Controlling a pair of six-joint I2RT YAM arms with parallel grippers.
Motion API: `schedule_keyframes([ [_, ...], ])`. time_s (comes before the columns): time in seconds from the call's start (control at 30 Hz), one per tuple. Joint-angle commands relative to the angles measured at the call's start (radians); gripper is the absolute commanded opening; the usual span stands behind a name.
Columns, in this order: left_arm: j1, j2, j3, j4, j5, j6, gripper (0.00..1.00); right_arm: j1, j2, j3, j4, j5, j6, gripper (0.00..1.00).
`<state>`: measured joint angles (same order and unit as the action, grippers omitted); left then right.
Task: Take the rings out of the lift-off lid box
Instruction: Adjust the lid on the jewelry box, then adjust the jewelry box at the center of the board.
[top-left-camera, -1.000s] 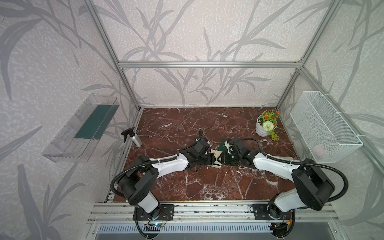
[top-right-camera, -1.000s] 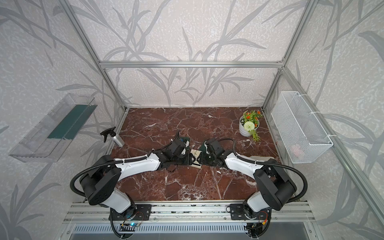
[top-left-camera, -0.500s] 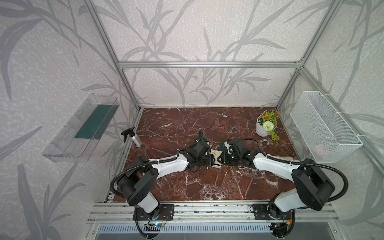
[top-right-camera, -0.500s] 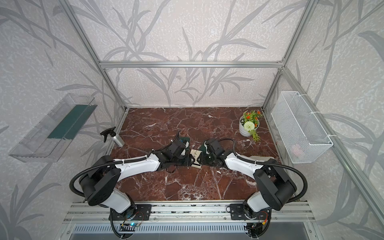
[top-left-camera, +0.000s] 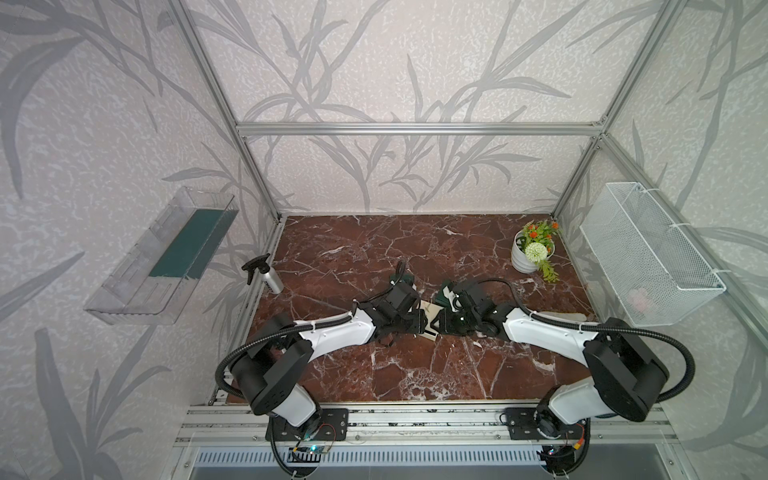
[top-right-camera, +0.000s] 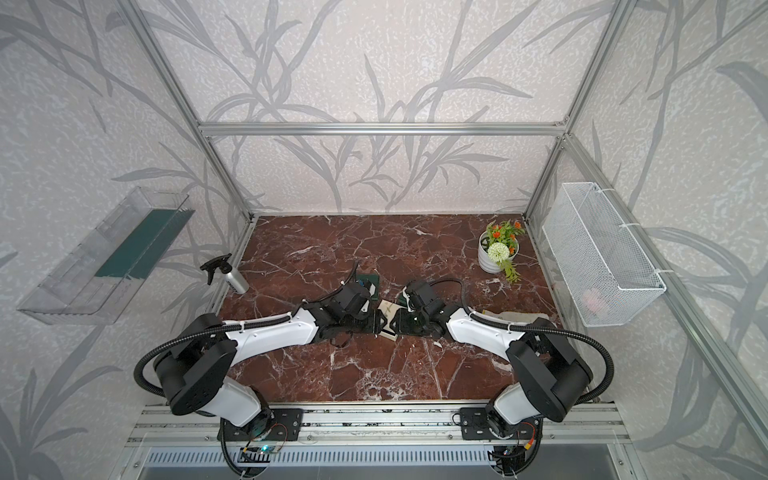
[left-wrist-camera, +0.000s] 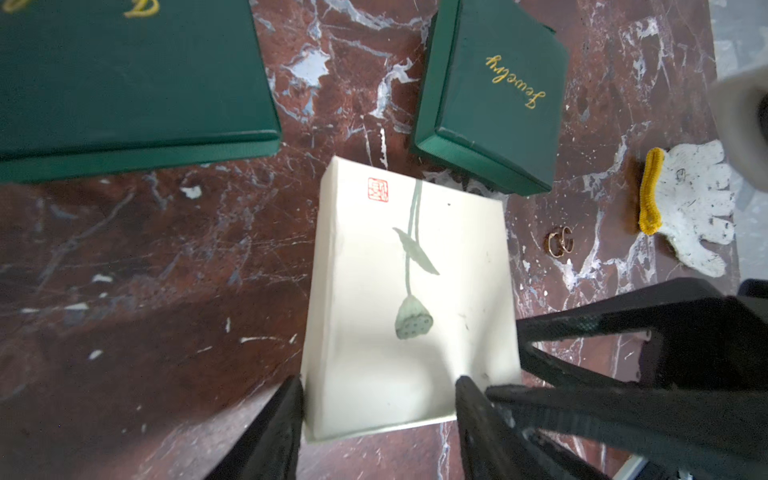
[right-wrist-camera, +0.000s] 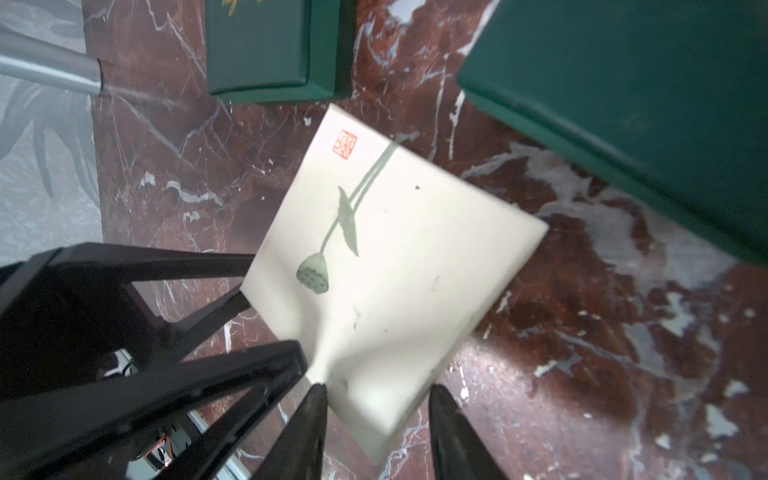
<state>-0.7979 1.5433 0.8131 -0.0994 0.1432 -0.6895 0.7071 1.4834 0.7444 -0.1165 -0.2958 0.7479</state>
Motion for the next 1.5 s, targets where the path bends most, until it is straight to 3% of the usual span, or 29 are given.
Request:
schedule_keyframes([
  [0.0,-0.006,-0.051,-0.014,-0.042,-0.052,0.022,0.57,0.011,-0.054,0.009,-0.072,0.035,-0.027,0.45],
  [0.27,-0.006,-0.099,-0.037,-0.064,-0.087,0.006,0.57,-0.019,-0.119,0.014,-0.137,0.063,-0.055,0.53],
  [0.4,-0.006,-0.16,-0.083,-0.07,-0.137,-0.013,0.54,-0.085,-0.121,0.043,-0.159,0.06,-0.095,0.53],
  [0.6,-0.012,-0.234,-0.172,-0.087,-0.193,-0.025,0.44,-0.143,-0.044,0.135,-0.161,0.01,-0.191,0.53],
  [0.77,-0.03,-0.25,-0.224,-0.085,-0.233,-0.006,0.44,-0.146,0.049,0.212,-0.16,-0.02,-0.239,0.55],
  [1.13,-0.056,-0.16,-0.197,-0.051,-0.213,0.025,0.45,-0.145,0.178,0.28,-0.17,-0.055,-0.301,0.6],
  [1.47,-0.07,-0.081,-0.144,-0.054,-0.203,0.045,0.45,-0.145,0.262,0.337,-0.199,-0.034,-0.355,0.73],
])
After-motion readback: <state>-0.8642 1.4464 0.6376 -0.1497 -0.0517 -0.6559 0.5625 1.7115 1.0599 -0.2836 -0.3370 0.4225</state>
